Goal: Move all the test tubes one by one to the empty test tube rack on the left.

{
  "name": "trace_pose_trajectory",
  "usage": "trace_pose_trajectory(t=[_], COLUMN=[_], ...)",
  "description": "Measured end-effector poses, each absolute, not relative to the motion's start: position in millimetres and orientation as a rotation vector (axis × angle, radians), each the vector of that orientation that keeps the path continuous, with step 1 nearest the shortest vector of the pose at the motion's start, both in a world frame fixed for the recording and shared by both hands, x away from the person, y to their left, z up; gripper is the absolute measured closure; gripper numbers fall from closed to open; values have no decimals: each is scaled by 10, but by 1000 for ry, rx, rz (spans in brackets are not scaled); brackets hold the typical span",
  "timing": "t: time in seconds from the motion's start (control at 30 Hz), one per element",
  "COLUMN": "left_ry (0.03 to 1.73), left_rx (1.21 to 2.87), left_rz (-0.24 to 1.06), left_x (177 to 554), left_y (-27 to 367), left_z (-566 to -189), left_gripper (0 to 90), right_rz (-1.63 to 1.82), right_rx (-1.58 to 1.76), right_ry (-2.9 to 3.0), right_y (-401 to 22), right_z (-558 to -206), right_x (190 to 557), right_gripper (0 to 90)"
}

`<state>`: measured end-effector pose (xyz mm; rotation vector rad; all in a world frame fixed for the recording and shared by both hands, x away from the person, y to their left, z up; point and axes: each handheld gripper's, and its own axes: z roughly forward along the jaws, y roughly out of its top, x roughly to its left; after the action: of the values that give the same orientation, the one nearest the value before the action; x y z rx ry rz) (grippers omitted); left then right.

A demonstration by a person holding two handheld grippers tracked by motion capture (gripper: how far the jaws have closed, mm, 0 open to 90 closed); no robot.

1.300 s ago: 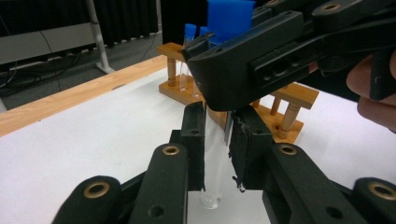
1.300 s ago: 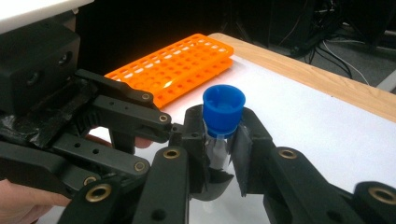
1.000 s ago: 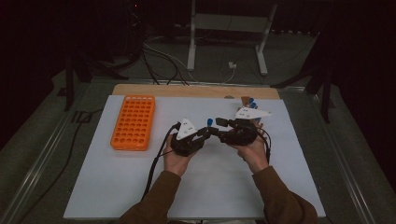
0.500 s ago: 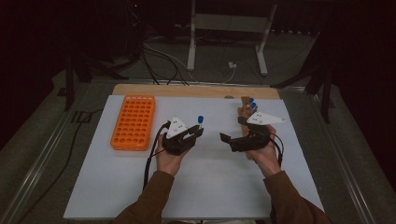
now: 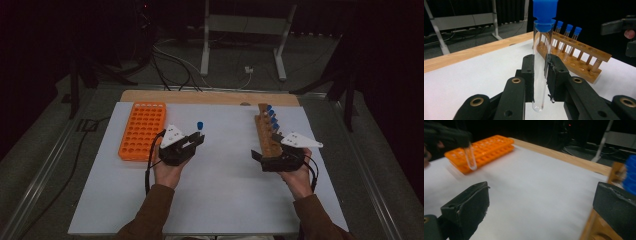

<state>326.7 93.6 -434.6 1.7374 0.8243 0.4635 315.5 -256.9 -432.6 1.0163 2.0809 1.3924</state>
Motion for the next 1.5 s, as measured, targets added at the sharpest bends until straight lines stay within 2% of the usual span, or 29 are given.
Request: trace_pose_trajectory(t=[0.53,1.1,1.5], left_ry=[843,883,925], left_rx=[1711,1681,1674], left_rz=[500,557,580], left_x=[3215,3175,3192], left_y=[1217,1627,1872], left_z=[-4279,-4225,-4317], left_gripper=[781,781,781], right_rz=[1423,1457,1465], right_rx=[1104,1128,1137], right_ry=[1976,1930,1916], right_y=[-2848,-2950,-2975], right_z=[-4504,-4520,-4525], right_x=[3023,3003,2999], right_gripper=[7,7,8])
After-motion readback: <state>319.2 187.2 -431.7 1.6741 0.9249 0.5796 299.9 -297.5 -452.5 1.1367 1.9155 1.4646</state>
